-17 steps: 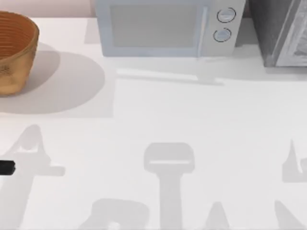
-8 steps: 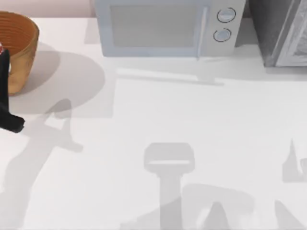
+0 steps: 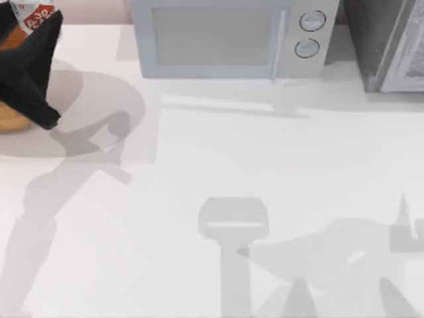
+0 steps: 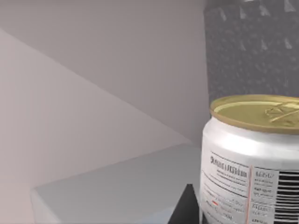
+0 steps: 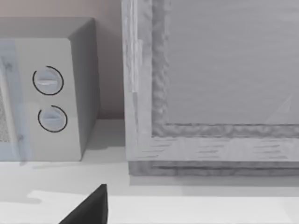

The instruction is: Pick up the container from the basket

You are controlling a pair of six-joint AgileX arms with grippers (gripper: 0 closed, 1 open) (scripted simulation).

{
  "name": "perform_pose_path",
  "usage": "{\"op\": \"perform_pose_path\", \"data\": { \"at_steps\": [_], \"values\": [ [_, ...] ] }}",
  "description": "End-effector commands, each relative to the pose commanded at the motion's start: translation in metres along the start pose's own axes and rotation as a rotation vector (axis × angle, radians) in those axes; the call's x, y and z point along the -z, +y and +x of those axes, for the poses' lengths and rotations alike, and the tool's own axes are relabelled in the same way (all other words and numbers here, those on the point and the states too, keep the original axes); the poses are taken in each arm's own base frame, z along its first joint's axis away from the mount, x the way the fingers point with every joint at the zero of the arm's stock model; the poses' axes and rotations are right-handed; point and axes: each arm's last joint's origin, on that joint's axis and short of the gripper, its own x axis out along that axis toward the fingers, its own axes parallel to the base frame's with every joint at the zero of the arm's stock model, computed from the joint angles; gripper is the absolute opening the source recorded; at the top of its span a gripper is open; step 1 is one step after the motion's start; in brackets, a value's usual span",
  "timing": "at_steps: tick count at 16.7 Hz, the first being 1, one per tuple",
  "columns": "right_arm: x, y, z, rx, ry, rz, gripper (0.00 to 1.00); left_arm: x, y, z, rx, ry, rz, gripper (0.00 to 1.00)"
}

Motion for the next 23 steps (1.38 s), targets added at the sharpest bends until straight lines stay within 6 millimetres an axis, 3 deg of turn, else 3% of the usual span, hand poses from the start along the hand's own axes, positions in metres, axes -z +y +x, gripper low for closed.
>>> {"op": "perform_pose_path", "data": {
  "at_steps": [5,11,23],
  "values": [
    [0.000,0.000,0.000,0.000,0.000,0.000,1.00,0.011,0.014,0.038,0.142,-0.018,0.014,0.00],
    [0.000,0.000,0.000,0.000,0.000,0.000,1.00,0.042,0.027,0.077,0.300,-0.023,0.023,0.00],
    [0.000,0.000,0.000,0.000,0.000,0.000,1.00,0.147,0.031,0.128,0.613,0.022,-0.018,0.00]
  ]
}}
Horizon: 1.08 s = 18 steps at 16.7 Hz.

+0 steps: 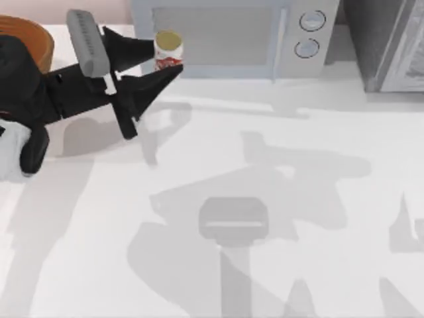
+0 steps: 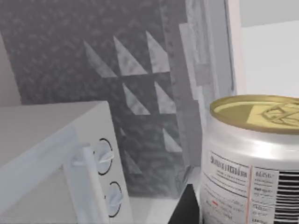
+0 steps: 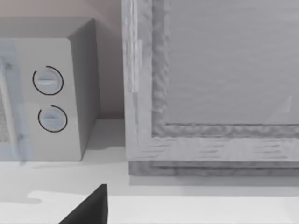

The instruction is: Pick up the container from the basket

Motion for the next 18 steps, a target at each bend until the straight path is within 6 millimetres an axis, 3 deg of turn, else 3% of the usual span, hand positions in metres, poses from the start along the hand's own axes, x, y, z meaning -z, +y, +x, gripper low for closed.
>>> {"op": "perform_pose_path", "data": {
  "at_steps": [7,12,14,18],
  "values": [
    [0.000,0.000,0.000,0.000,0.000,0.000,1.00,0.075,-0.005,0.015,0.190,0.023,-0.058,0.00],
    [0.000,0.000,0.000,0.000,0.000,0.000,1.00,0.132,-0.025,0.017,0.329,0.055,-0.159,0.00],
    [0.000,0.000,0.000,0.000,0.000,0.000,1.00,0.144,-0.031,0.016,0.358,0.065,-0.190,0.00],
    [0.000,0.000,0.000,0.000,0.000,0.000,1.00,0.144,-0.031,0.016,0.358,0.065,-0.190,0.00]
  ]
}}
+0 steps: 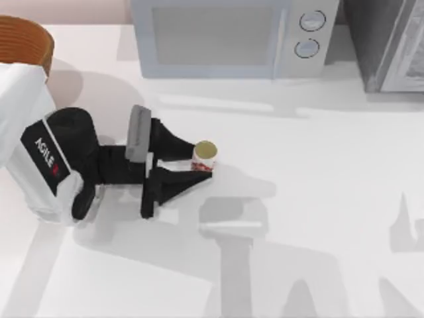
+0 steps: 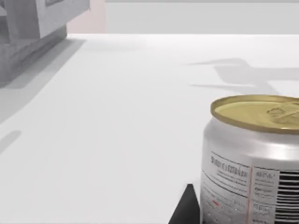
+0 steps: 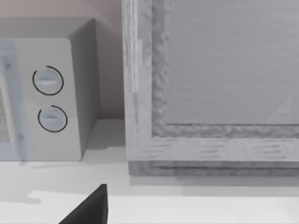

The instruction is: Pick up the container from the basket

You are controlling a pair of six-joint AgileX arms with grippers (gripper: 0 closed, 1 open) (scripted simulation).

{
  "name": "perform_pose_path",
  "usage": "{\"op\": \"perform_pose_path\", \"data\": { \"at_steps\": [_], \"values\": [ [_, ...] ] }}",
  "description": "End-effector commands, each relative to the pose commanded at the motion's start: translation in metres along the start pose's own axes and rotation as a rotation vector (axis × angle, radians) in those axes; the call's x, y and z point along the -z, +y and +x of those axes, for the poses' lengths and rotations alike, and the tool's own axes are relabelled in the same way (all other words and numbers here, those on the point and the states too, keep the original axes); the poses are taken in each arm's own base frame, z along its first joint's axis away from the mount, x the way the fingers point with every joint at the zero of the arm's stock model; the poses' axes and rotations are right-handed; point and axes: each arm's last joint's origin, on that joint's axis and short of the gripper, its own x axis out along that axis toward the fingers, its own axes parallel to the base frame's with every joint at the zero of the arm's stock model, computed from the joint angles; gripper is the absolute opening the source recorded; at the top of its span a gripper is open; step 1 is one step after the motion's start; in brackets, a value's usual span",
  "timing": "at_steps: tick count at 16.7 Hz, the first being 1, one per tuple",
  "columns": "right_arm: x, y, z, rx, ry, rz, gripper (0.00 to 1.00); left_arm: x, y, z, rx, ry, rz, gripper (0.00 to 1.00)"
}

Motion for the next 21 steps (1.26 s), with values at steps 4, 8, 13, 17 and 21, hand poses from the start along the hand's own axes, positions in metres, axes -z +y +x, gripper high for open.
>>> {"op": "perform_pose_path", "data": {
  "at_steps": [4,8,13,17,21],
  "values": [
    [0.0000,0.0000,0.0000,0.000,0.000,0.000,1.00,0.0000,0.0000,0.0000,0.000,0.000,0.000,0.15],
    [0.0000,0.0000,0.0000,0.000,0.000,0.000,1.00,0.0000,0.0000,0.0000,0.000,0.000,0.000,0.45],
    [0.0000,0.0000,0.0000,0.000,0.000,0.000,1.00,0.0000,0.0000,0.0000,0.000,0.000,0.000,0.83],
    [0.0000,0.0000,0.0000,0.000,0.000,0.000,1.00,0.0000,0.0000,0.0000,0.000,0.000,0.000,1.00],
    [0.0000,0.0000,0.0000,0.000,0.000,0.000,1.00,0.0000,0.0000,0.0000,0.000,0.000,0.000,1.00]
  ]
}}
